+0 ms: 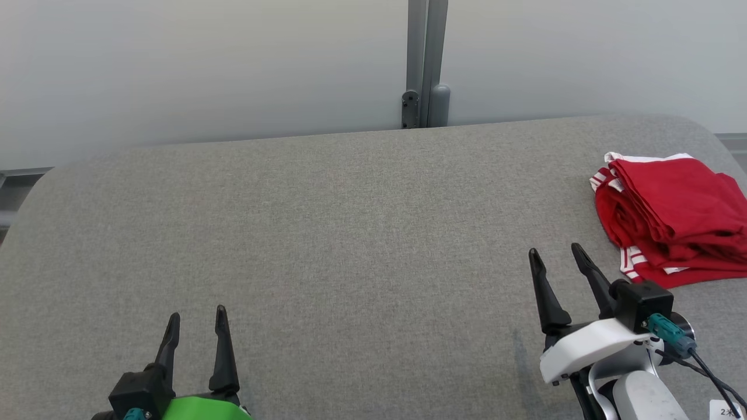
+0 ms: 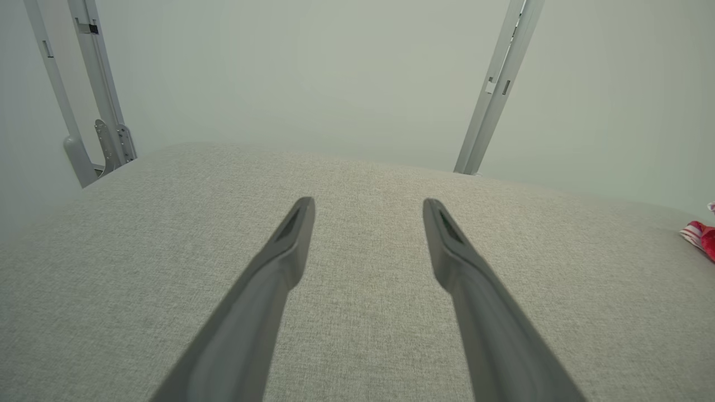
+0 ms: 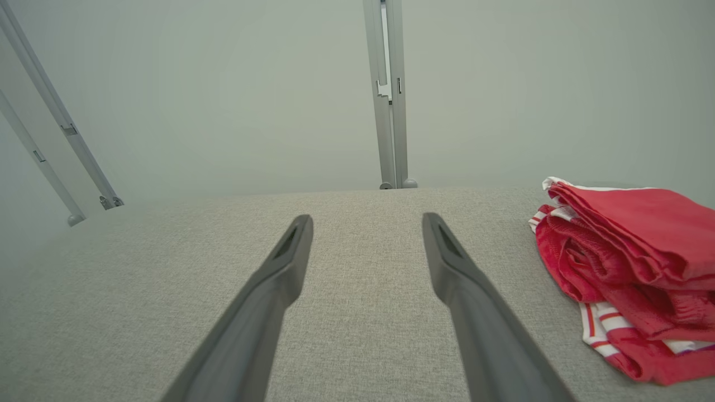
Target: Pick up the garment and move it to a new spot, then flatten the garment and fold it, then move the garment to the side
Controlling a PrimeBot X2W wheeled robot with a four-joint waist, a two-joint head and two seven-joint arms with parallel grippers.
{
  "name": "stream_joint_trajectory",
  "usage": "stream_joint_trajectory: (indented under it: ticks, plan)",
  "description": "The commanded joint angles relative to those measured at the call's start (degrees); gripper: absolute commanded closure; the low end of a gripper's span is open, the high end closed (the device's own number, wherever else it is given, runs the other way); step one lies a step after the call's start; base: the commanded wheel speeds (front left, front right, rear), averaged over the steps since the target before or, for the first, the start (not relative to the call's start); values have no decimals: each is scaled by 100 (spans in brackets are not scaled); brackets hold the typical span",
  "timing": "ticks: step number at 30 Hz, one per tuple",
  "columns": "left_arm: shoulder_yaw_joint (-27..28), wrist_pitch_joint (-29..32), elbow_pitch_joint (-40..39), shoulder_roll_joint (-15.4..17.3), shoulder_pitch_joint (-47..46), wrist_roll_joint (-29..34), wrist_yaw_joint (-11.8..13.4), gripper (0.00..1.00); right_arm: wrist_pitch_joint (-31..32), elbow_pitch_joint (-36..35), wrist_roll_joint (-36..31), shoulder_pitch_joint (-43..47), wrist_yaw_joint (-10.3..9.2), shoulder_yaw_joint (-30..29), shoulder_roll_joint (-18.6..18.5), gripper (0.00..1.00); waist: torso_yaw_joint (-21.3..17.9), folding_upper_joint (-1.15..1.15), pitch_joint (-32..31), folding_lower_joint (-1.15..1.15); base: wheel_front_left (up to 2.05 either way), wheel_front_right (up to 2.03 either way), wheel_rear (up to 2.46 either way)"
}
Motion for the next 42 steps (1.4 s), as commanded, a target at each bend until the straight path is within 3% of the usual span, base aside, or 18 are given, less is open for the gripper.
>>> stream_joint_trajectory:
  ticks: [1,3,4,7,42]
  plan:
    - [-3,-16,4,20,-26,41,-34,0,-4,-39,15,84,-9,-9,-4,0,-1,0,2,0,0,0,0]
    - [-3,-16,-17,13,-35,34,-49,0,-15,-51,17,90,-9,-16,-4,0,2,0,5,0,0,0,0]
    - [0,0,-19,0,-1,8,-28,100,-3,-22,1,8,0,-11,0,100,2,0,5,0,0,0,0]
    - [-2,31,119,-11,26,-23,-30,100,2,108,21,72,0,-3,12,100,2,0,6,0,0,0,0]
    - [536,903,245,-55,-434,-3077,-408,100,632,185,3416,-36,-2,-399,-39,100,-28,0,57,0,0,0,0]
